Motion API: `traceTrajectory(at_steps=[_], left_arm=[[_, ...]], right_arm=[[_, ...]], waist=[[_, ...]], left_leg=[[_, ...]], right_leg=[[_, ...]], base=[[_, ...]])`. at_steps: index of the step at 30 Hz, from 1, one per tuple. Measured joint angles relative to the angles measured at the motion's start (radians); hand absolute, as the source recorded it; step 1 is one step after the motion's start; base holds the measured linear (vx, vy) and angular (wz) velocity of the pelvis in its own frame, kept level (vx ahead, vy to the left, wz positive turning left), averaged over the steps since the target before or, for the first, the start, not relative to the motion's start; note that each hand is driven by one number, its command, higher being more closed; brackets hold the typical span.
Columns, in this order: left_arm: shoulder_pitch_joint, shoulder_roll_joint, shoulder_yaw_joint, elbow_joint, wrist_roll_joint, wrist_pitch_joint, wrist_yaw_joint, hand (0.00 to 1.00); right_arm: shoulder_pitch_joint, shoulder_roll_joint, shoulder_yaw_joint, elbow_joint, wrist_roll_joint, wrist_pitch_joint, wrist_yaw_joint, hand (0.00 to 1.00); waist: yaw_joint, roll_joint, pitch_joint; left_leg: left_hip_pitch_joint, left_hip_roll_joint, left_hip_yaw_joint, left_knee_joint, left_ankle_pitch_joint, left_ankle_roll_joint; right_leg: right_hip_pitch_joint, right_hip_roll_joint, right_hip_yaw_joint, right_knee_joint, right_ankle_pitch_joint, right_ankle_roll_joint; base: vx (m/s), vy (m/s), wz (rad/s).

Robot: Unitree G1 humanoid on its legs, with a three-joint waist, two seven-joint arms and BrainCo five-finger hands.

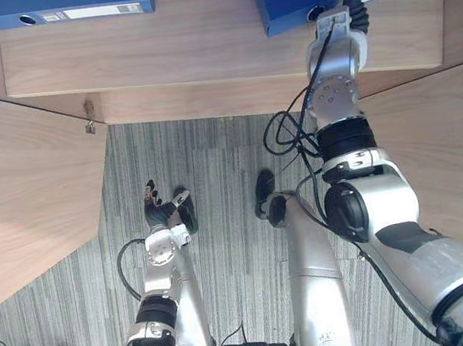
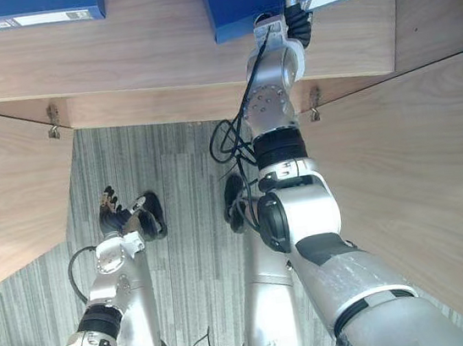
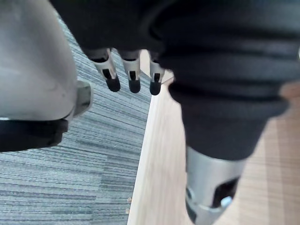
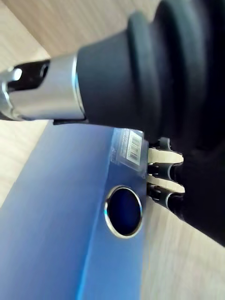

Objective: Walk over to the cabinet, pick up the folder, carry it to the office cabinet, place the folder inside the office cabinet, then close the office cabinet door

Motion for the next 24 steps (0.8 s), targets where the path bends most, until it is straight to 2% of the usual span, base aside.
traceTrajectory(at_steps=[6,11,17,20,24], left_arm=[[0.000,-0.002,-0.024,0.000,-0.018,-0.003,-0.003,0.00],[0.000,0.000,-0.027,0.000,-0.020,-0.007,-0.003,0.00],[0.001,-0.001,-0.028,0.005,-0.039,-0.007,-0.003,0.00],[0.001,0.001,-0.027,0.011,-0.039,-0.007,-0.002,0.00],[0.002,0.002,-0.003,0.063,-0.039,-0.007,-0.003,0.00]], right_arm=[[-0.042,0.001,0.086,0.031,0.018,0.020,0.037,0.00],[-0.041,-0.012,0.111,0.068,0.023,0.046,0.063,0.00],[-0.023,-0.023,0.117,0.108,-0.132,0.106,0.071,0.00],[0.024,-0.045,0.158,0.106,-0.273,0.136,0.074,0.00],[0.106,-0.053,0.195,0.064,-0.514,0.193,0.092,0.00]], waist=[[0.014,0.028,-0.016],[0.012,0.032,-0.019],[0.001,0.032,-0.019],[-0.005,0.032,-0.019],[-0.019,0.030,-0.019]], left_leg=[[0.000,-0.006,-0.010,-0.022,0.015,-0.009],[0.000,-0.007,-0.018,-0.033,0.023,-0.015],[0.016,-0.005,-0.018,-0.056,0.036,-0.016],[0.023,-0.002,-0.017,-0.059,0.036,-0.016],[0.038,0.003,-0.012,-0.075,0.039,-0.011]], right_leg=[[-0.001,-0.003,-0.012,-0.004,-0.002,-0.006],[0.003,-0.004,-0.022,-0.009,-0.001,-0.008],[0.023,0.000,-0.029,-0.035,0.008,-0.013],[0.034,0.004,-0.030,-0.052,0.017,-0.008],[0.058,0.013,-0.027,-0.092,0.034,0.007]], base=[[-0.03,-0.048,0.07],[-0.03,-0.021,0.03],[-0.04,-0.019,0.00],[-0.04,0.000,-0.04],[-0.04,0.013,-0.07]])
